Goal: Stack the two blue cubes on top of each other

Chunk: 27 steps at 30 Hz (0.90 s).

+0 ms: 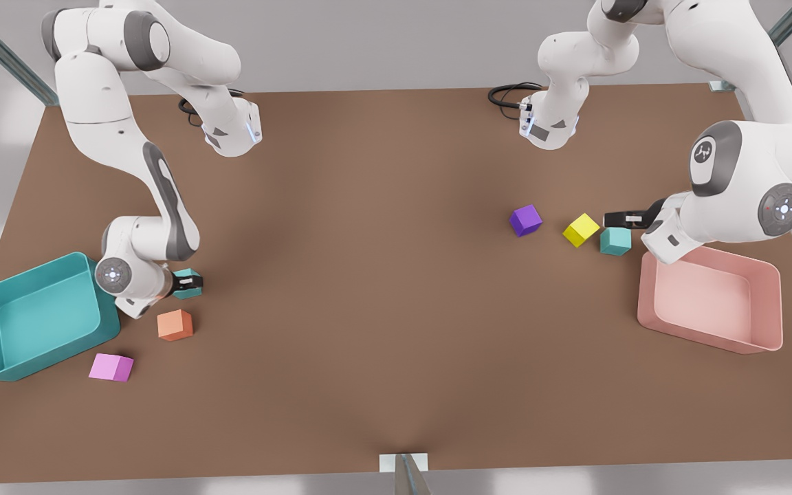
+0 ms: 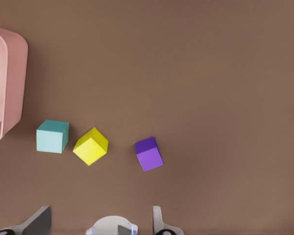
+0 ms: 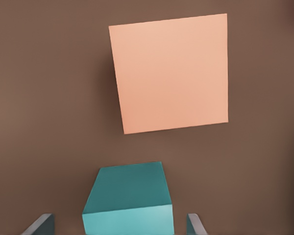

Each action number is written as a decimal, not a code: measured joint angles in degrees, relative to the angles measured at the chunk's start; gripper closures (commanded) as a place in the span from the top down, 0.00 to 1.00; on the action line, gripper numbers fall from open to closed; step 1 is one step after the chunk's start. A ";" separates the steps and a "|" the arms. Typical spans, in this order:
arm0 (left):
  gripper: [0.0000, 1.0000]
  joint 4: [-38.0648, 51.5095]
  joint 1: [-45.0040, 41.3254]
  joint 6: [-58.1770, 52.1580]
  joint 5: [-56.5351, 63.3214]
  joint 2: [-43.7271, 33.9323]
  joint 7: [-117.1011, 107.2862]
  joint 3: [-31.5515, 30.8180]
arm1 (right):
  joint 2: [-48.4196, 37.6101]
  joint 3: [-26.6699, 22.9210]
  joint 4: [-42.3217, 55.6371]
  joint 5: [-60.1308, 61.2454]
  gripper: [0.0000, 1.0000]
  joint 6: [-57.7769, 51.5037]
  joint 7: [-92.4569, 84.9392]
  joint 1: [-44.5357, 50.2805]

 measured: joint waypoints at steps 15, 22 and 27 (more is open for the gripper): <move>1.00 -0.30 0.00 -0.91 -0.01 0.18 -0.17 0.00 | 2.82 -0.27 -1.01 -2.35 1.00 0.67 -0.56 -0.63; 1.00 -0.37 0.00 -1.14 -0.01 0.18 -0.21 0.00 | 4.13 -0.19 -0.14 -3.10 0.60 -0.26 -0.87 -0.63; 1.00 -0.45 0.00 -1.29 -0.01 0.19 -0.23 0.00 | 3.31 1.50 1.87 -0.47 0.60 -3.23 -1.40 0.31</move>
